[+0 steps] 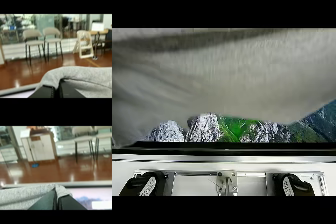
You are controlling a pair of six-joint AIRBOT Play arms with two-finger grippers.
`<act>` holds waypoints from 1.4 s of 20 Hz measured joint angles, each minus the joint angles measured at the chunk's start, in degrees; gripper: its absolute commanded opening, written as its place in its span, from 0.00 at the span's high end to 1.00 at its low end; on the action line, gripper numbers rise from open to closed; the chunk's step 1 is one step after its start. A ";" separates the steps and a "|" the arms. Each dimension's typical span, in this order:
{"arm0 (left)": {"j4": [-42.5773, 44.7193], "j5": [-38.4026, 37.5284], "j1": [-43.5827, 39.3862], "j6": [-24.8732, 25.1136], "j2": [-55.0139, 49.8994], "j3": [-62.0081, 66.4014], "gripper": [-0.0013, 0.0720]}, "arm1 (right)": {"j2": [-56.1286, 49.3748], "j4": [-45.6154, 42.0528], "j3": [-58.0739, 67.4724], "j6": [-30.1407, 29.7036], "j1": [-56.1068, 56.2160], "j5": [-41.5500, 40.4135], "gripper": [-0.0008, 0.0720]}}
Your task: Fold the shirts.
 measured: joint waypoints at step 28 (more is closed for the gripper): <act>-18.05 16.65 -2.25 -2.21 -55.43 -35.76 0.25 | -54.82 8.98 -25.07 -0.46 5.22 -22.18 0.45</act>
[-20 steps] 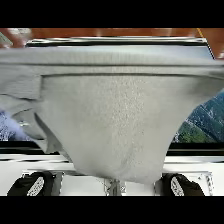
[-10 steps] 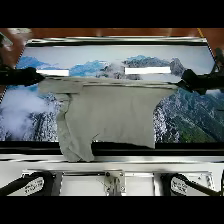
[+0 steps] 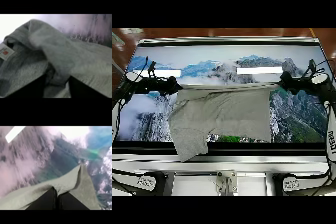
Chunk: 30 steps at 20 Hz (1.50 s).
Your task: Fold the shirts.
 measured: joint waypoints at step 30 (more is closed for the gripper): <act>9.90 -10.08 11.54 -0.15 6.32 -28.92 0.90 | 9.51 -4.02 -16.50 -10.88 -15.93 37.38 0.05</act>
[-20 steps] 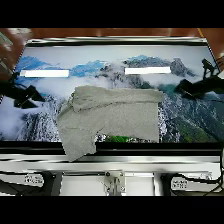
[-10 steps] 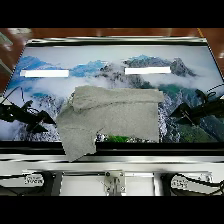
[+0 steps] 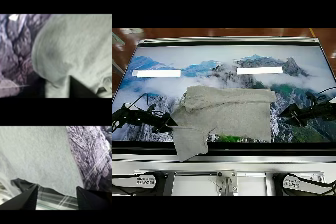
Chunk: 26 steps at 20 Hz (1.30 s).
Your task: Fold the shirts.
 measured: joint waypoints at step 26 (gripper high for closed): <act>-14.62 0.35 -1.27 13.49 13.51 8.52 0.92 | 3.02 11.87 -11.47 -4.02 21.14 -14.21 0.92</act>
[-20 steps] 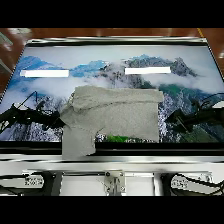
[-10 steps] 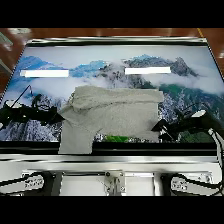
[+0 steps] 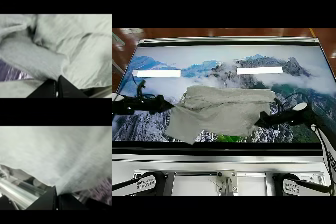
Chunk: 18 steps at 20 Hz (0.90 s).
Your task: Fold the shirts.
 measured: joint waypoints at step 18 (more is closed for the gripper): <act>25.27 6.43 -0.02 -12.66 44.96 41.92 0.92 | 39.45 -29.42 59.36 13.75 0.81 4.07 0.92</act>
